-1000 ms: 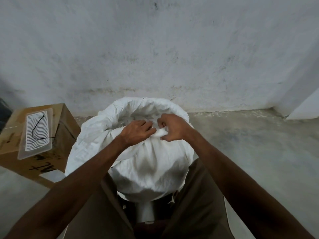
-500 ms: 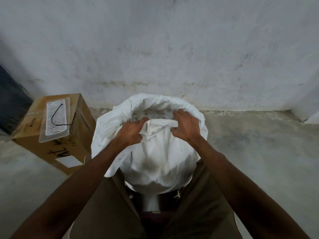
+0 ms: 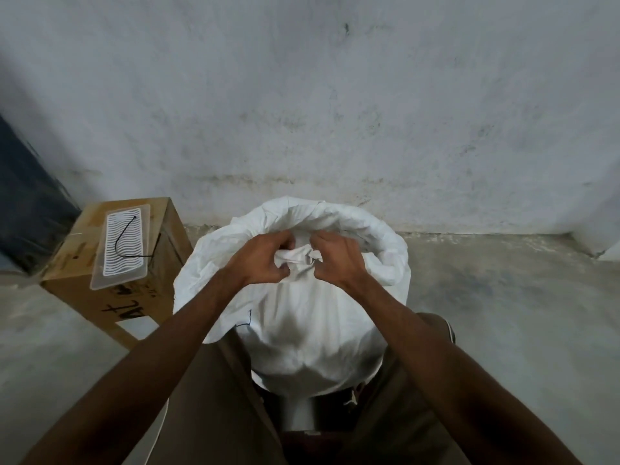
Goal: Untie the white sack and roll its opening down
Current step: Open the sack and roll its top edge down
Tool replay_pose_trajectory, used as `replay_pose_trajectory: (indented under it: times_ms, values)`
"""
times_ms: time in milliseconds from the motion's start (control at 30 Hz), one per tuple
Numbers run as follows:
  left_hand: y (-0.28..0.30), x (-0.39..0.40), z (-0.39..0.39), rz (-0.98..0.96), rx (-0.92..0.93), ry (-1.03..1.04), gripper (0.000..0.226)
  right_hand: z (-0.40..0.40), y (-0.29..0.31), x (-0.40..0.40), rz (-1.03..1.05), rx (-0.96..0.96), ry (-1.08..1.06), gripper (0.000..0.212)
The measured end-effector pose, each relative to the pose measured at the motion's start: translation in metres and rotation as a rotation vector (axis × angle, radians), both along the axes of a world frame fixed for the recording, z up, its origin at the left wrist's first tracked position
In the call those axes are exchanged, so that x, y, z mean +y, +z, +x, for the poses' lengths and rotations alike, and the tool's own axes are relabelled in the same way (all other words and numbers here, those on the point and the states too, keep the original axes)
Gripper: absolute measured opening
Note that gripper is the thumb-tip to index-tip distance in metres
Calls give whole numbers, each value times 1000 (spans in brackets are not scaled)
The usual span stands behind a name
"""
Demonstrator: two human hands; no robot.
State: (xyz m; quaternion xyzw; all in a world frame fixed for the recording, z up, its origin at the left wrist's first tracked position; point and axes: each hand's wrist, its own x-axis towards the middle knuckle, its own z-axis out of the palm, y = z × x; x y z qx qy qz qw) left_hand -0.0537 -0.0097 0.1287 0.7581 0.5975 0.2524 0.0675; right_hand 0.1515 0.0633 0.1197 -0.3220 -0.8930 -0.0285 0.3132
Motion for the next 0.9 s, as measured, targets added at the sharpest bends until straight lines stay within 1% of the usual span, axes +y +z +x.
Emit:
replay_pose_trajectory:
  times_ms: [33, 67, 100, 133, 167, 200, 233, 267, 300, 333, 367, 400, 433, 467, 500, 533, 567, 600, 667, 700, 733, 767, 800, 833, 867, 900]
  values:
    - [-2, -3, 0, -9, -4, -43, 35, 1, -7, 0, 100, -23, 17, 25]
    - [-6, -5, 2, 0, 55, -79, 37, 1, -14, -1, 221, -63, 50, 24]
    - [-12, -6, 3, 25, 160, -108, 38, 2, -20, -2, 324, -108, 86, 25]
    - [-18, -6, 4, 61, 271, -128, 40, 3, -24, -4, 382, -138, 116, 27]
    - [-22, -6, 4, 88, 361, -145, 42, 4, -25, -5, 345, -157, 143, 27]
    - [-25, -6, 4, 106, 437, -166, 40, 5, -22, -5, 221, -172, 156, 26]
    - [-26, -6, 3, 133, 488, -188, 32, 4, -16, -4, 18, -182, 159, 26]
    - [-27, -6, 1, 166, 528, -210, 18, 3, -7, -4, -217, -176, 153, 32]
    - [-30, -6, -1, 236, 541, -239, 8, 2, 0, -4, -432, -158, 143, 40]
    - [-35, -6, -2, 305, 548, -270, 14, 2, 5, -1, -589, -138, 132, 47]
    - [-42, -6, -3, 367, 564, -303, 15, 2, 10, 2, -688, -160, 112, 55]
    - [-46, -6, -2, 412, 585, -327, 9, 2, 13, 6, -730, -233, 91, 64]
    - [-48, -7, 0, 449, 597, -354, 7, 3, 15, 9, -722, -333, 81, 69]
    - [-48, -7, 2, 479, 599, -368, 13, 3, 16, 10, -688, -409, 79, 67]
    - [-49, -6, 3, 483, 566, -383, 21, 3, 16, 11, -643, -440, 74, 57]
    - [-46, -8, 5, 432, 501, -379, 29, 1, 13, 9, -605, -440, 69, 45]
    - [-42, -10, 8, 364, 417, -364, 37, -2, 10, 6, -566, -434, 66, 35]
    - [-37, -13, 10, 260, 312, -329, 45, -4, 5, 2, -523, -425, 68, 30]
    - [-30, -16, 4, 46, 114, -212, 70, -4, -6, -2, -447, -387, 56, 27]
    - [-26, -16, -3, -41, 56, -158, 82, -3, -12, -2, -402, -354, 45, 25]
    - [-23, -16, -12, -142, 16, -121, 88, 0, -19, -3, -347, -318, 45, 24]
    - [-21, -14, -20, -242, 6, -101, 84, 2, -27, -6, -277, -285, 60, 27]
    - [-17, -14, -25, -316, 41, -89, 73, 2, -33, -11, -192, -280, 86, 33]
    - [-16, -13, -26, -336, 103, -71, 55, 3, -39, -17, -120, -298, 106, 39]
    - [-15, -13, -22, -308, 185, -39, 37, 3, -45, -22, -70, -302, 114, 41]
    - [-18, -12, -15, -245, 271, -8, 26, 3, -49, -26, -57, -277, 112, 41]
